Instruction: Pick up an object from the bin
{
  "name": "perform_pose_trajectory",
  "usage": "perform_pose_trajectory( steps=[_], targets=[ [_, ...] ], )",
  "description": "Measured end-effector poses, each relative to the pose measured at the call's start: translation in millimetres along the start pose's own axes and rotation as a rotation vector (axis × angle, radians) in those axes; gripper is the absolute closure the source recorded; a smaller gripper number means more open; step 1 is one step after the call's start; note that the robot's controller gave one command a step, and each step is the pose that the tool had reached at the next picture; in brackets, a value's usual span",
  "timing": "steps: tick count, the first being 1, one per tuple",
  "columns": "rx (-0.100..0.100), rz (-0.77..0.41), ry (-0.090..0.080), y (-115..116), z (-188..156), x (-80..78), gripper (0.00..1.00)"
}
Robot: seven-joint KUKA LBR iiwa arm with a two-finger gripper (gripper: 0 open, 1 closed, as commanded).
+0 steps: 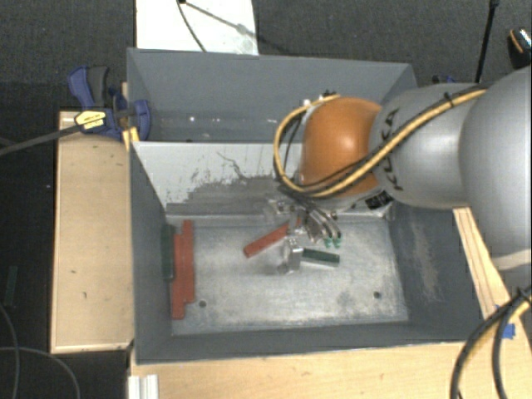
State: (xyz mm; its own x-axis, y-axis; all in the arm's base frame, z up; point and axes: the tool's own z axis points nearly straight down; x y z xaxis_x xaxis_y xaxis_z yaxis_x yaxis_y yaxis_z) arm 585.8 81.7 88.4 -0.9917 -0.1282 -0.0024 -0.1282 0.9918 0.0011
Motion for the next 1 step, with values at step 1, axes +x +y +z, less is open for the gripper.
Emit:
perform_pose_trajectory(
  steps=[1],
  targets=[
    [0.000,0.004,0.000,0.0,0.0,0.0,1.00]
  ],
)
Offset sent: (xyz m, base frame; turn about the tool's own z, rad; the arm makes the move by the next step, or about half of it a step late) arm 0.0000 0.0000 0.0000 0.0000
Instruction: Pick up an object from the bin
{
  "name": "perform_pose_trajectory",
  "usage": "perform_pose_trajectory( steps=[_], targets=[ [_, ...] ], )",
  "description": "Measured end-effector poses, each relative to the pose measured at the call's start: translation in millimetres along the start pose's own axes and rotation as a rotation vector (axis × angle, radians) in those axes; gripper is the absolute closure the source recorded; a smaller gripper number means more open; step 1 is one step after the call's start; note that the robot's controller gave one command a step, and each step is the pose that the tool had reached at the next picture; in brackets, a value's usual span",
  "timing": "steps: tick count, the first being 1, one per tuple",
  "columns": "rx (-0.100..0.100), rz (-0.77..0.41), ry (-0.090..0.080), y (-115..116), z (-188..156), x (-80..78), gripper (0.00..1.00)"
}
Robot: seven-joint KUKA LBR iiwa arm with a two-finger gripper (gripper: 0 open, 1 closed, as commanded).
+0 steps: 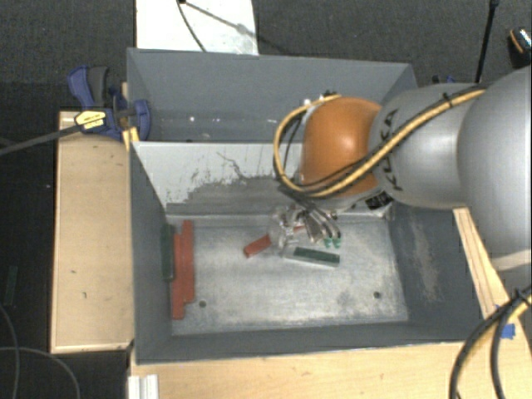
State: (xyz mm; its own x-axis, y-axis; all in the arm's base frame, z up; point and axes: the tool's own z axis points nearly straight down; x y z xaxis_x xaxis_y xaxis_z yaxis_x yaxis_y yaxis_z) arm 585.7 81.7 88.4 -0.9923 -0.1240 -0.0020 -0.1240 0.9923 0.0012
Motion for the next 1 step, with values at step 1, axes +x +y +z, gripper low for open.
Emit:
perform_pose_trajectory(
  steps=[1],
  targets=[
    [0.000,0.003,0.000,0.0,0.0,0.0,0.00]
  ],
)
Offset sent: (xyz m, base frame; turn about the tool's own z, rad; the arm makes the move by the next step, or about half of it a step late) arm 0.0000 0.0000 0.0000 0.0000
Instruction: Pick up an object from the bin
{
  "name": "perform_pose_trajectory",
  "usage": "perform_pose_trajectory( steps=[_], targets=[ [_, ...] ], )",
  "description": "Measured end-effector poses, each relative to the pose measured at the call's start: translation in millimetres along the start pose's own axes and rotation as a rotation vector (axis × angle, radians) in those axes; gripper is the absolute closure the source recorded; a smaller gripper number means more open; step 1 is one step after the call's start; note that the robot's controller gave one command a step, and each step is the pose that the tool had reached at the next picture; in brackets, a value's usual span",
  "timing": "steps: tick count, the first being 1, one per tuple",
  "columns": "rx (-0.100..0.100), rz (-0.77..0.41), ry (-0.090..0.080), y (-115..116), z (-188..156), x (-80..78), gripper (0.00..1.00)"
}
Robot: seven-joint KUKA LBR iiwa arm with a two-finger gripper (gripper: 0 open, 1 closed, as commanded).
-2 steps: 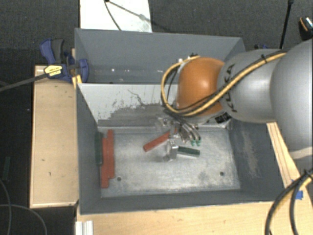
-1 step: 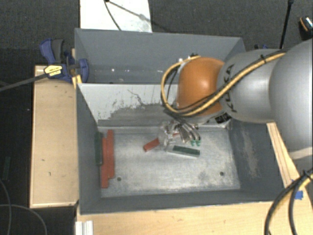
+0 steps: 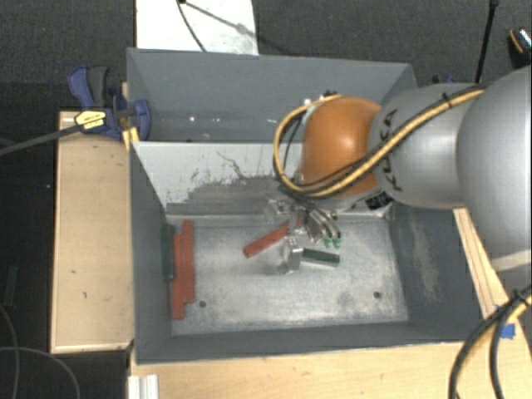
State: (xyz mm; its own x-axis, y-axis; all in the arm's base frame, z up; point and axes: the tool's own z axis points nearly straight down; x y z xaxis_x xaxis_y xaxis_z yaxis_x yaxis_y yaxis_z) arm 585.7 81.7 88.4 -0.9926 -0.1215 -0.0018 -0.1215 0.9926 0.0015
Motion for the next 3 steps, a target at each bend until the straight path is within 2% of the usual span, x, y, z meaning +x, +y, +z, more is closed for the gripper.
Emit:
perform_pose_trajectory(
  steps=[1,2,3],
  targets=[
    [0.000,0.004,0.000,0.0,0.0,0.0,1.00],
    [0.000,-0.008,0.000,0.0,0.0,0.0,0.00],
    [0.000,-0.004,0.000,0.0,0.0,0.0,1.00]
  ],
)
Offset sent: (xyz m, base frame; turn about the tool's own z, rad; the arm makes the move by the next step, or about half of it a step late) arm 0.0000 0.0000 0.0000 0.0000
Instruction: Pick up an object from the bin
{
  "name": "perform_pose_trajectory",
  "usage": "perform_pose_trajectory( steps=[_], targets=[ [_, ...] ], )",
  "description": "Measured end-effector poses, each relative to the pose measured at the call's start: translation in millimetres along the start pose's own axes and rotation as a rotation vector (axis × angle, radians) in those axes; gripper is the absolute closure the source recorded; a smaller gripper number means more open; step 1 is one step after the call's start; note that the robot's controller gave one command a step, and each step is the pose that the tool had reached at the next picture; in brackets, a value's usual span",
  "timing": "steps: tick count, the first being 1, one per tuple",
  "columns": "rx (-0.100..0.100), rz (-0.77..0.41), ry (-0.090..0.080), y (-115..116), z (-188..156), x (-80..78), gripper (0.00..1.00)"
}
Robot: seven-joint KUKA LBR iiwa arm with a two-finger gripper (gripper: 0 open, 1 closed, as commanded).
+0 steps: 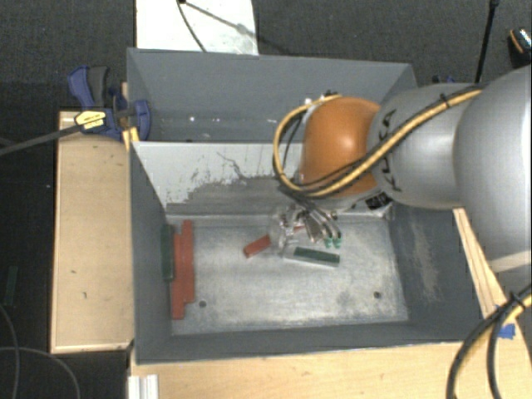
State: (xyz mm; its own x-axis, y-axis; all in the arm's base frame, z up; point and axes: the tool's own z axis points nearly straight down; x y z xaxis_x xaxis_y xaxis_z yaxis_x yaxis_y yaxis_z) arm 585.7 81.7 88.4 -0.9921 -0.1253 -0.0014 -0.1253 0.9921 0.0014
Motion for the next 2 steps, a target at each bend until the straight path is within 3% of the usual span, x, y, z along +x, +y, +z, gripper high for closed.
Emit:
perform_pose_trajectory(
  steps=[1,2],
  targets=[
    [0.000,0.003,0.000,0.0,0.0,0.0,0.00],
    [0.000,0.005,0.000,0.0,0.0,0.0,1.00]
  ],
)
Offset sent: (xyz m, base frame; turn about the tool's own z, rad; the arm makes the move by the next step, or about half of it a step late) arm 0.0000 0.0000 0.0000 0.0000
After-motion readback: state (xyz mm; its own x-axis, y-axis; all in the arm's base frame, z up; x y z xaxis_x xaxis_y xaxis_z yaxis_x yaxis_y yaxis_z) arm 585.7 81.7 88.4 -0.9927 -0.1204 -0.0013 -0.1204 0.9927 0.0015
